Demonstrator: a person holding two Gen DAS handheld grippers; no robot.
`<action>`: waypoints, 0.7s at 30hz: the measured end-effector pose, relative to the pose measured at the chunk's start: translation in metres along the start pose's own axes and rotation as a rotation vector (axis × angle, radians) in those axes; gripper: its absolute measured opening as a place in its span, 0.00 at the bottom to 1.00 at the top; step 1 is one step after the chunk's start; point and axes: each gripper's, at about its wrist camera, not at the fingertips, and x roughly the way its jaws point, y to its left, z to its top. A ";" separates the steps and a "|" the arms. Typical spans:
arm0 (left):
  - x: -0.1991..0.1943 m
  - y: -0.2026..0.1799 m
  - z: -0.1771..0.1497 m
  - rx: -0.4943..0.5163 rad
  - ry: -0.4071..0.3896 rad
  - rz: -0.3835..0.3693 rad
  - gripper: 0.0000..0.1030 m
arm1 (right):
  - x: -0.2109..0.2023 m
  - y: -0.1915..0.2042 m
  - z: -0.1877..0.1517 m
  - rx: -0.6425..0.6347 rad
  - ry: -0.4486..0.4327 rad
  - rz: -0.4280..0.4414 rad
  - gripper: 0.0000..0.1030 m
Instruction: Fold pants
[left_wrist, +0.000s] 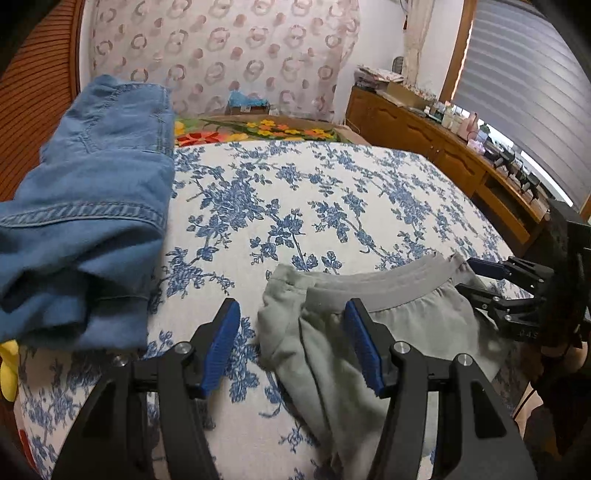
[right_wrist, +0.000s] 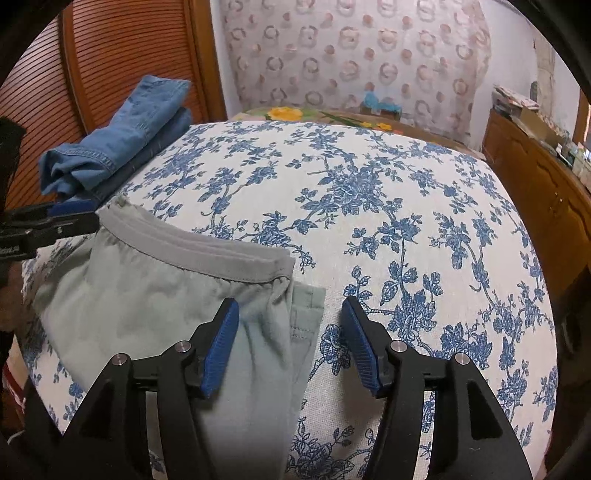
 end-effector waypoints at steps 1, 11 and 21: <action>0.004 0.000 0.001 -0.002 0.011 -0.005 0.57 | 0.000 0.000 0.000 -0.001 0.000 0.000 0.58; 0.016 -0.002 -0.010 0.014 0.030 -0.026 0.41 | 0.000 -0.001 0.000 0.004 -0.001 0.007 0.58; 0.013 0.001 -0.010 -0.011 0.010 -0.099 0.19 | 0.000 0.001 -0.001 -0.005 0.001 0.025 0.50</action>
